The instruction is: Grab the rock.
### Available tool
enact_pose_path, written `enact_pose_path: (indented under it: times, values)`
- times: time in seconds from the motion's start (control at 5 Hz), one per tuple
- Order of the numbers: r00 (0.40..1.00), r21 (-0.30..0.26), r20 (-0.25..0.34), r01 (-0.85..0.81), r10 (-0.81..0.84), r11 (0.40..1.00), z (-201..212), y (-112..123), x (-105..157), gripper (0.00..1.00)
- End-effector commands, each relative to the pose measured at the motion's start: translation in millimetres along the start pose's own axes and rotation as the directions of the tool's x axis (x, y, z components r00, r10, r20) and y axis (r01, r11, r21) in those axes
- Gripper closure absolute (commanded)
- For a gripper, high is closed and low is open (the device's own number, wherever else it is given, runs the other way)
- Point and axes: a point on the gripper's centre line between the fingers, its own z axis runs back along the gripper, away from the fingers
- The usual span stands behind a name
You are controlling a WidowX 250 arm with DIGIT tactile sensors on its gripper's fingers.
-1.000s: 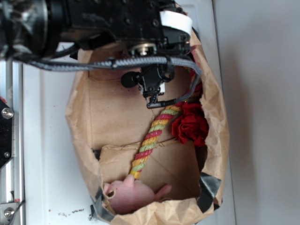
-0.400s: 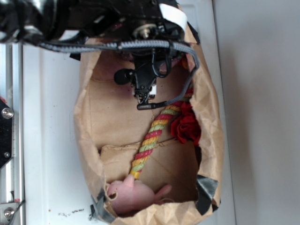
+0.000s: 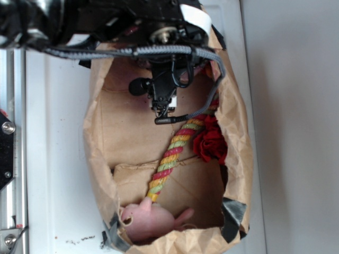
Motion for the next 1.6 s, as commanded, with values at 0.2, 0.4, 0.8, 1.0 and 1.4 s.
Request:
enact_pose_path:
  times: [0.2, 0.4, 0.8, 1.0, 1.4]
  values:
    - [0.999, 0.072, 0.007, -0.037, 0.036, 0.997, 11.7, 34.1, 8.0, 0.00]
    - [0.999, 0.115, 0.006, -0.035, 0.035, 0.993, 8.9, 37.1, 4.1, 0.00]
    - [0.999, 0.072, -0.013, 0.030, -0.029, 0.997, 13.3, 38.9, -7.8, 0.00]
    - [0.999, 0.026, -0.004, 0.041, -0.041, 0.999, 26.6, 36.5, -10.8, 0.00]
    - [0.996, -0.048, 0.054, 0.067, -0.064, 0.997, 60.2, 17.3, -15.1, 0.00]
